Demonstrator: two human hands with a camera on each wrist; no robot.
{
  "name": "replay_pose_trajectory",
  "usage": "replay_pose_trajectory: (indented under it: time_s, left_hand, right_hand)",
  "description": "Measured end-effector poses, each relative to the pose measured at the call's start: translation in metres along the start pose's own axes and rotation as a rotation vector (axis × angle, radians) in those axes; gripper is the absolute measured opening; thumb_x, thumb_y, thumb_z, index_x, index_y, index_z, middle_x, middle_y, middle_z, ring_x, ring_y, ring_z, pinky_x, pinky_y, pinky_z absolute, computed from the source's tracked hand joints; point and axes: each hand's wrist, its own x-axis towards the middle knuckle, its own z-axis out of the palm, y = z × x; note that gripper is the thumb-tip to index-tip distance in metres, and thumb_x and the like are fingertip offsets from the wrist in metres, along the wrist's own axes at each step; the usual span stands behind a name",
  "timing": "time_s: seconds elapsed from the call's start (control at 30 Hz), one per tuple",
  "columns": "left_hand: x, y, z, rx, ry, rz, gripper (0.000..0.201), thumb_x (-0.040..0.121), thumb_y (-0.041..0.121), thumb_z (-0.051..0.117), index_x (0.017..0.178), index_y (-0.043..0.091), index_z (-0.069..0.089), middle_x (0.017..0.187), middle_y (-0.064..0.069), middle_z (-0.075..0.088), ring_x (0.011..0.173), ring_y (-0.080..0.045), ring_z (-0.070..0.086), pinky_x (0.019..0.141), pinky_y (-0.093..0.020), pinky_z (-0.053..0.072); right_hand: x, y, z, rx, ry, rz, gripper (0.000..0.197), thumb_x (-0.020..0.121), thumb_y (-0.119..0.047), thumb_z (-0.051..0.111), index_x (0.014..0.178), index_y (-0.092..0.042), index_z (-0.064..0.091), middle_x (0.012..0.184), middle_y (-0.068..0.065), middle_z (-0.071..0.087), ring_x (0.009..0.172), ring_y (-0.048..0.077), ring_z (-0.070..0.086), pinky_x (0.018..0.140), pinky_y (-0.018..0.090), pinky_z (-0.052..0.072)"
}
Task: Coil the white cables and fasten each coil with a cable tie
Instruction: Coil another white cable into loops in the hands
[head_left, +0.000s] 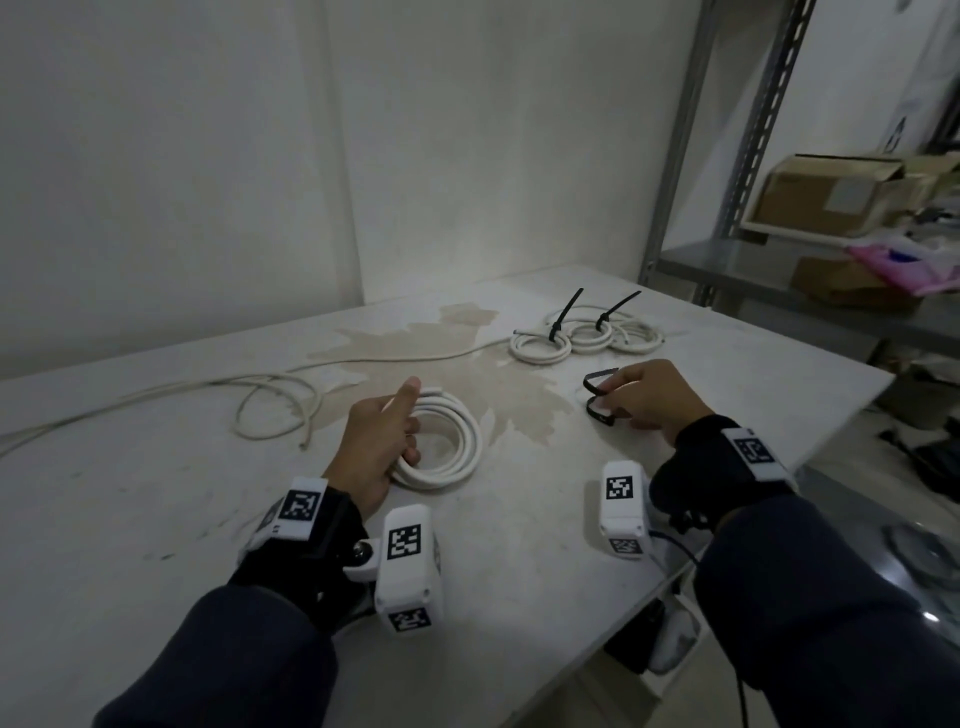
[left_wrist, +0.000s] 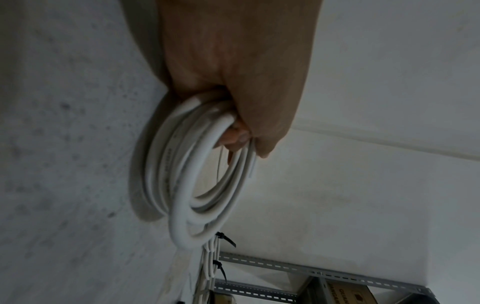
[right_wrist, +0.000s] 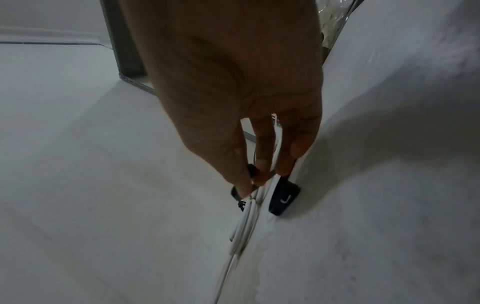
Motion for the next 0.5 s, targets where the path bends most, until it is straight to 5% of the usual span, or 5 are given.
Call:
replay_pose_trajectory:
  time_s: [0.2, 0.33, 0.5]
  left_hand:
    - [0.001, -0.001, 0.000, -0.013, -0.002, -0.023, 0.031, 0.096, 0.028, 0.055, 0.070, 0.014, 0.059, 0.042, 0.007, 0.037, 0.032, -0.009, 0.028, 0.036, -0.015, 0.027]
    - [0.004, -0.001, -0.005, -0.039, -0.001, -0.057, 0.028, 0.095, 0.029, 0.056, 0.075, 0.010, 0.060, 0.045, 0.005, 0.036, 0.032, -0.009, 0.028, 0.034, -0.015, 0.027]
    - [0.001, 0.007, -0.030, -0.145, 0.021, -0.108, 0.024, 0.096, 0.027, 0.055, 0.078, 0.012, 0.053, 0.040, 0.008, 0.034, 0.032, -0.006, 0.026, 0.033, -0.013, 0.024]
  right_hand:
    - [-0.012, -0.013, 0.003, 0.351, 0.082, -0.169, 0.011, 0.074, -0.005, 0.079, 0.081, -0.006, 0.071, 0.074, 0.000, 0.065, 0.073, 0.012, 0.058, 0.062, 0.022, 0.041]
    - [-0.028, -0.039, 0.017, 0.540, -0.041, -0.209, 0.009, 0.075, -0.003, 0.077, 0.074, -0.007, 0.070, 0.070, -0.005, 0.067, 0.062, 0.002, 0.057, 0.054, 0.014, 0.041]
    - [-0.048, -0.076, 0.058, 0.788, -0.297, -0.124, 0.022, 0.077, 0.013, 0.068, 0.076, -0.009, 0.063, 0.077, 0.003, 0.072, 0.058, 0.005, 0.060, 0.051, 0.015, 0.041]
